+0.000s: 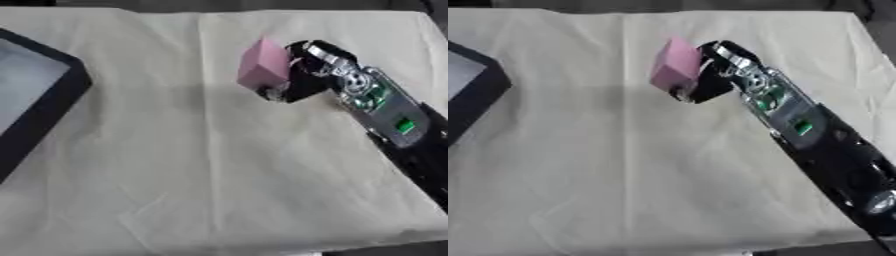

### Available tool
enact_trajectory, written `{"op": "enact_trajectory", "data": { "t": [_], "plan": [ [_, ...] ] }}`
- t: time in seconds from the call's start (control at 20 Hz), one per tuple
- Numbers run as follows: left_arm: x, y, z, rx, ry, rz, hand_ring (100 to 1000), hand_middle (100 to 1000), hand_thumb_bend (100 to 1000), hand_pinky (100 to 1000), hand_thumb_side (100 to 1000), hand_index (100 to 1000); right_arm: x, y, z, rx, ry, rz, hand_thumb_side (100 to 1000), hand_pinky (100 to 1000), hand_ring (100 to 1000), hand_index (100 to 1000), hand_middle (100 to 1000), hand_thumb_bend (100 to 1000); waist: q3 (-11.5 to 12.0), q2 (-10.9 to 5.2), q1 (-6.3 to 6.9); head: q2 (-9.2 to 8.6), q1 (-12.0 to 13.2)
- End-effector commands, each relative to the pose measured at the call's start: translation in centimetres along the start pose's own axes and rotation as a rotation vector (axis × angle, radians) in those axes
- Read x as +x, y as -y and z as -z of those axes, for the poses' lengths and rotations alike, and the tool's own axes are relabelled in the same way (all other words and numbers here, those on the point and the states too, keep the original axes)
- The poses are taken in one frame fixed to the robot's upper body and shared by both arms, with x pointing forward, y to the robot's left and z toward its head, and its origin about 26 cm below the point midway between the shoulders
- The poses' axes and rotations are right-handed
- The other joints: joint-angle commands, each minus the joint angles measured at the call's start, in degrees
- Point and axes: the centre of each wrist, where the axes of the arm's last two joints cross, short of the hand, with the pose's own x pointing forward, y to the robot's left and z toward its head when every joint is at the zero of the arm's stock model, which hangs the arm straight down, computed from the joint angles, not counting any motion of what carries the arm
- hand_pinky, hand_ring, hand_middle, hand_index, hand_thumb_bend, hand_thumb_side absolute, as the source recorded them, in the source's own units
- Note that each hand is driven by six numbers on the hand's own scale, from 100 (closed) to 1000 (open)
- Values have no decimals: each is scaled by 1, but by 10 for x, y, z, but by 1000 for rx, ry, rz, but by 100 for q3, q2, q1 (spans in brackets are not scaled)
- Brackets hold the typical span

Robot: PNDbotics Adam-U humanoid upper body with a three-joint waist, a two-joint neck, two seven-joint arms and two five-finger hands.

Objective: Pick up the objects with one hand, pass them to the other hand, and then place them into the box on the other side of the table.

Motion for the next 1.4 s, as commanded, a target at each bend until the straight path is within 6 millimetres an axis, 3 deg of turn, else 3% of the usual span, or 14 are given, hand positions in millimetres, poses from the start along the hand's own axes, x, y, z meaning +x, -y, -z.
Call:
{"op": "enact_trajectory", "data": {
  "t": [0.05,0.65,1.4],
  "plan": [
    [21,-17,-2,18,77,40,696,702,417,799,594,767,8,2,4,-17,43,11,100,785,613,549,605,346,11,-105,96,-14,0],
    [63,-15,-4,-82,226,106,700,709,421,795,586,779,24,-19,16,30,139,71,100,784,608,551,608,334,3,-197,71,-14,39],
    [121,16,-4,-329,402,257,727,734,441,794,592,798,32,-48,28,49,250,130,100,786,606,552,610,330,144,-247,130,-14,-58]
  ]
}}
